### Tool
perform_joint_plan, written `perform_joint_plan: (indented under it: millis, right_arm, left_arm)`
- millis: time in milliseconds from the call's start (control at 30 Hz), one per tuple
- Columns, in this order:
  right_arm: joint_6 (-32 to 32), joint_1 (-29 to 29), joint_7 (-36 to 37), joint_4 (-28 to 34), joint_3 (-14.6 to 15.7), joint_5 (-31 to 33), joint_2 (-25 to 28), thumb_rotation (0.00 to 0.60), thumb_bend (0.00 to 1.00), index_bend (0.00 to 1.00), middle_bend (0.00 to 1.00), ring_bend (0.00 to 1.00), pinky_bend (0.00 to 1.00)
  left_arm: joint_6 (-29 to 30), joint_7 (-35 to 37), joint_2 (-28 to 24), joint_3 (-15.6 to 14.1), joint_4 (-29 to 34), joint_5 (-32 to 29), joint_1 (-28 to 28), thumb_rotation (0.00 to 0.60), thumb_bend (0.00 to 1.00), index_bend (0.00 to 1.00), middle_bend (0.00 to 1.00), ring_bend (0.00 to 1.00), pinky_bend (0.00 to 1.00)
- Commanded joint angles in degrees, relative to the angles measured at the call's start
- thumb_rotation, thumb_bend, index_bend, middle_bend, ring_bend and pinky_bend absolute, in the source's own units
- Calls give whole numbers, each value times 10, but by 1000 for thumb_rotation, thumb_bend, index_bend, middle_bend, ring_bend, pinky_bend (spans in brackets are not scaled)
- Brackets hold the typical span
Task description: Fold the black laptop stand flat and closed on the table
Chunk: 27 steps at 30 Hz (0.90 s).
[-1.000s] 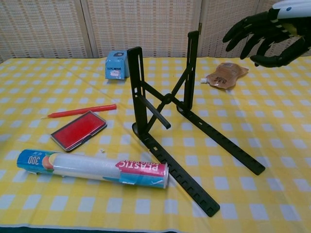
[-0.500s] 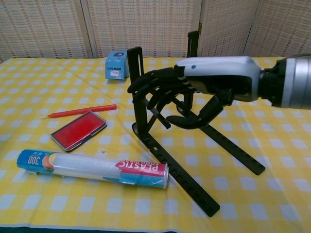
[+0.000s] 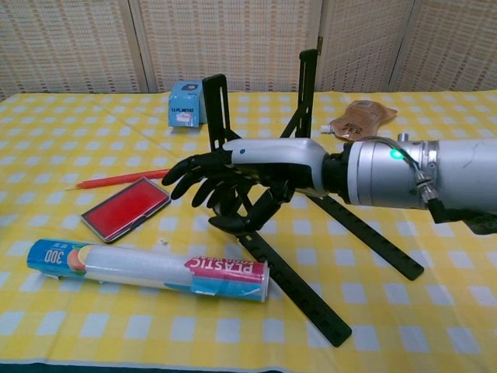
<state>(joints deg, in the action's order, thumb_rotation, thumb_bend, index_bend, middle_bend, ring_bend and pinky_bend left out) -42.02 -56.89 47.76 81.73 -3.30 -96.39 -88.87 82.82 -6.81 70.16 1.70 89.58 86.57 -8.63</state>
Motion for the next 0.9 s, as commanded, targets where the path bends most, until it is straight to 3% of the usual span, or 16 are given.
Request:
perform_joint_plan:
  millis: [33,533,900]
  right_arm:
    - [1,-5,3,-13,5,8,-8,600,529,155,176,190,164]
    - [30,-25,25,-72,8,53,-48,600,528,155,184,194,175]
    - [52,-39,-4,-106,-5,84,-78,600,529,155,185,193,175]
  left_arm:
    - [-1,1,0,0,-1,-1,0,600,181,0,0,0,0]
    - [4,4,0,-1,-1,1,3,600,181,0,0,0,0]
    - [7,11,-2,-1,-6,0,7,600,181,0,0,0,0]
